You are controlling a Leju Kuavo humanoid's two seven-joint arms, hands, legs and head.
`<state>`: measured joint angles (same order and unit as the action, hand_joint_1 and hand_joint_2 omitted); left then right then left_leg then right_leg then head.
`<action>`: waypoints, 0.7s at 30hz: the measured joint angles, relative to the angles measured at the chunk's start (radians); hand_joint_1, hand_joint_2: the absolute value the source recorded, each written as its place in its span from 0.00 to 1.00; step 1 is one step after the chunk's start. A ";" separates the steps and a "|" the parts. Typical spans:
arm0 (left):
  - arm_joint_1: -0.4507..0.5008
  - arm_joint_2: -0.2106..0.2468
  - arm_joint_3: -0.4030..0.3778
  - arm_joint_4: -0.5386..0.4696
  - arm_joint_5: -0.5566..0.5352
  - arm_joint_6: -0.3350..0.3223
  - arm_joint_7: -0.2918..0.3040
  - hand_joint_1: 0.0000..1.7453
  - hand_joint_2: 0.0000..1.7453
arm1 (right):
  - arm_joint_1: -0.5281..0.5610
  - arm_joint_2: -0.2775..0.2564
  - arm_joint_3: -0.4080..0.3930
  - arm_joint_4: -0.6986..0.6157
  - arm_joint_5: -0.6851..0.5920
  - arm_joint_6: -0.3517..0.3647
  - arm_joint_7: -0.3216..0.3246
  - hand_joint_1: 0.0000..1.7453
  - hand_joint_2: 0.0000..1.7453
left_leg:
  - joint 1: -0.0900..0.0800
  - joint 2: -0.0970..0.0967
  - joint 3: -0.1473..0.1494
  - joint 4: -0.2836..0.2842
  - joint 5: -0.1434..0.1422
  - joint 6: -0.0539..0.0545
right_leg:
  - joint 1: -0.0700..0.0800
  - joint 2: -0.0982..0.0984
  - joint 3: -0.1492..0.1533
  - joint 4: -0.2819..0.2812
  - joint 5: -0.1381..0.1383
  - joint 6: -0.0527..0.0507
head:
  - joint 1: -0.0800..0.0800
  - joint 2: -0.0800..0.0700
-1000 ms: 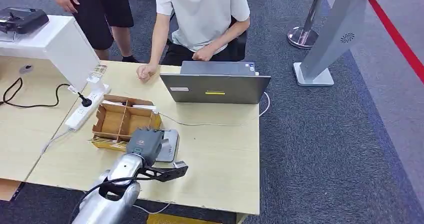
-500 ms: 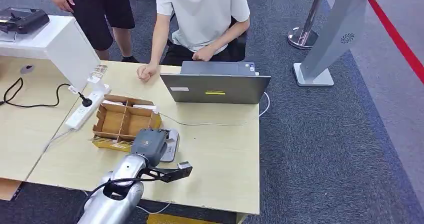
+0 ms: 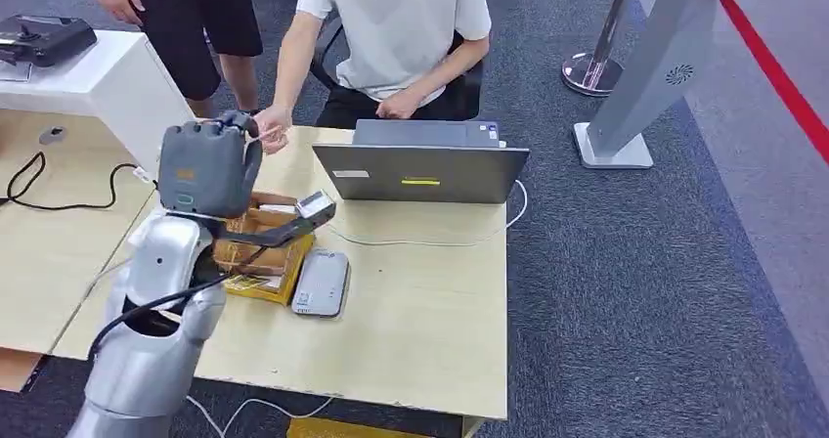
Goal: Pass the card to the sensor for recognition and then transmit it.
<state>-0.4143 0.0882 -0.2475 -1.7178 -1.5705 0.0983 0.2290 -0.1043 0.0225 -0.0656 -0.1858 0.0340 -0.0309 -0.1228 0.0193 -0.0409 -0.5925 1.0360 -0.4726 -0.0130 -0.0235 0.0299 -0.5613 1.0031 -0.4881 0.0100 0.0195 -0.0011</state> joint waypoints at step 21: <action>-0.113 0.097 0.044 0.141 0.000 -0.026 0.067 0.00 1.00 | -0.010 0.018 0.000 0.000 0.022 0.003 0.022 0.00 1.00 | 0.000 0.000 0.000 0.000 0.000 0.000 | 0.000 0.000 -0.001 0.000 0.000 0.000 | 0.000 0.000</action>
<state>-0.5276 0.1850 -0.2037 -1.5770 -1.5705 0.0721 0.2956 -0.1142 0.0408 -0.0656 -0.1854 0.0557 -0.0275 -0.1003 0.0193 -0.0411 -0.5929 1.0361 -0.4722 -0.0126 -0.0234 0.0300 -0.5618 1.0031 -0.4879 0.0096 0.0198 -0.0011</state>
